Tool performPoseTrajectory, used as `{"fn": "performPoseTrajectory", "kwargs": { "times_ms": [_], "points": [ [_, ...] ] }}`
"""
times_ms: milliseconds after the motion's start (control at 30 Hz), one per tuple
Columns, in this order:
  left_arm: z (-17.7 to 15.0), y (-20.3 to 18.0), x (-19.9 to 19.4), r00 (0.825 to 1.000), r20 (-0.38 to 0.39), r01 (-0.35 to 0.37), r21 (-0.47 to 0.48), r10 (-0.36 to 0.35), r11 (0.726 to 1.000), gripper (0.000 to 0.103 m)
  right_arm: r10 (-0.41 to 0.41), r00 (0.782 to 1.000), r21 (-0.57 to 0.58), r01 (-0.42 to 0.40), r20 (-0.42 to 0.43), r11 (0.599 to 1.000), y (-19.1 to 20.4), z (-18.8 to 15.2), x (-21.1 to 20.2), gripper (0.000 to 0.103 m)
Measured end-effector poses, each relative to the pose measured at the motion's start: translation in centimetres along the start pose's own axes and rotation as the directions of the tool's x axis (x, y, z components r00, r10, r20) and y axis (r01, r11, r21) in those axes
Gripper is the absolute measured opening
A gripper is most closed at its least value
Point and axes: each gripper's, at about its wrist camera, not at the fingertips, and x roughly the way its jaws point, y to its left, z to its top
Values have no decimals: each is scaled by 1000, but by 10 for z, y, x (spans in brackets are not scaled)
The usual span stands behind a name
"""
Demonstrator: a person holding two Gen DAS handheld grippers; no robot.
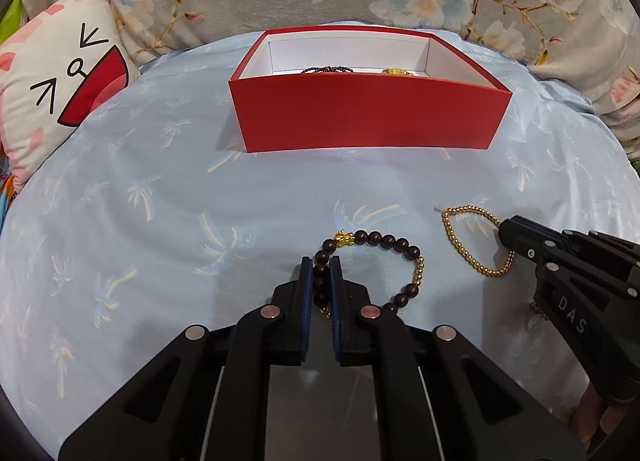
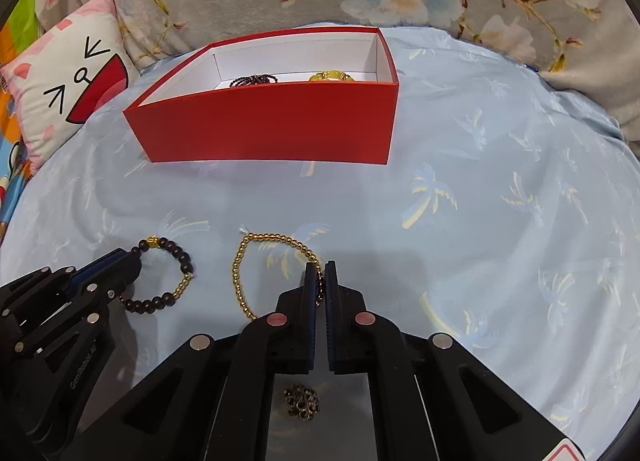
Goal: Organize jewelry
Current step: 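Grasp the black bead bracelet with the left tool while the right tool grasps the gold bead bracelet, then carry the black and gold bead bracelets over the red box with both tools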
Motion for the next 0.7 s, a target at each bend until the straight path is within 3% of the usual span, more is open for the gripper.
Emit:
{"fn": "performPoseTrajectory", "kwargs": {
  "times_ms": [233,700],
  "points": [
    [0,9,-5,997,-26,78,-64,-80,995,8,49,999,61,-49,-4,997,-10,-5,-16,3],
    [15,4,-52,993,24,113,-56,-111,992,8,102,990,84,-111,99,990,-16,1,-72,3]
  ]
}}
